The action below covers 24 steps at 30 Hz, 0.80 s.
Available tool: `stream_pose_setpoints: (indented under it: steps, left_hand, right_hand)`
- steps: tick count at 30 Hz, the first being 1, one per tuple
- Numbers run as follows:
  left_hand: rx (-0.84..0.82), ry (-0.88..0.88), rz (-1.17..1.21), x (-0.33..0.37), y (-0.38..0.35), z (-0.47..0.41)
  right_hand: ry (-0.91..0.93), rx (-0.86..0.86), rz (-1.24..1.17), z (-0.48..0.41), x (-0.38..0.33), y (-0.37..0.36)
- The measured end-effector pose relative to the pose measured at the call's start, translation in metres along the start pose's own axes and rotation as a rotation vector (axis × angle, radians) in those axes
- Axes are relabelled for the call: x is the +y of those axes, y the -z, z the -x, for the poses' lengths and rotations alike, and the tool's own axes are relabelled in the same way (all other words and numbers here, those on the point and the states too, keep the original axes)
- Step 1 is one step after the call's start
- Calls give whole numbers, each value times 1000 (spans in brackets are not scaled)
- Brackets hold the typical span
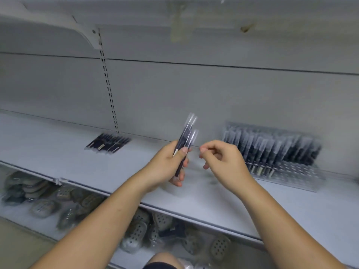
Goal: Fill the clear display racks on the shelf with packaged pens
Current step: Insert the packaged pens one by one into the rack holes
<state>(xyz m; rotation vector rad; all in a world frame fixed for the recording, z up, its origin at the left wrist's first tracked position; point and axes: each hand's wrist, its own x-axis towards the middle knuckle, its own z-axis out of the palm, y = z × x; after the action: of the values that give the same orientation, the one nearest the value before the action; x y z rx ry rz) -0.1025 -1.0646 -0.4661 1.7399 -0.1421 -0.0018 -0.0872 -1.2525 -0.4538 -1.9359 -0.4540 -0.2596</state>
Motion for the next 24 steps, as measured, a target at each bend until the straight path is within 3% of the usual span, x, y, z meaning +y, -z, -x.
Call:
stream_pose_setpoints:
  steps: [6,14,18,24]
  left_hand:
    - [-212,-44,84,13,-101,3]
    - [-295,-173,39,11,-191,-18]
    - [-298,-171,69,5,-208,-31]
    - [-232,-198,40,-5,-210,-43]
  right_hand:
    - [-66,91,-14,32,27,72]
    - [-75,269,-78,66,60,138]
    - [-45,403,-51,66,75,144]
    - [-25,572,-209,53,91,155]
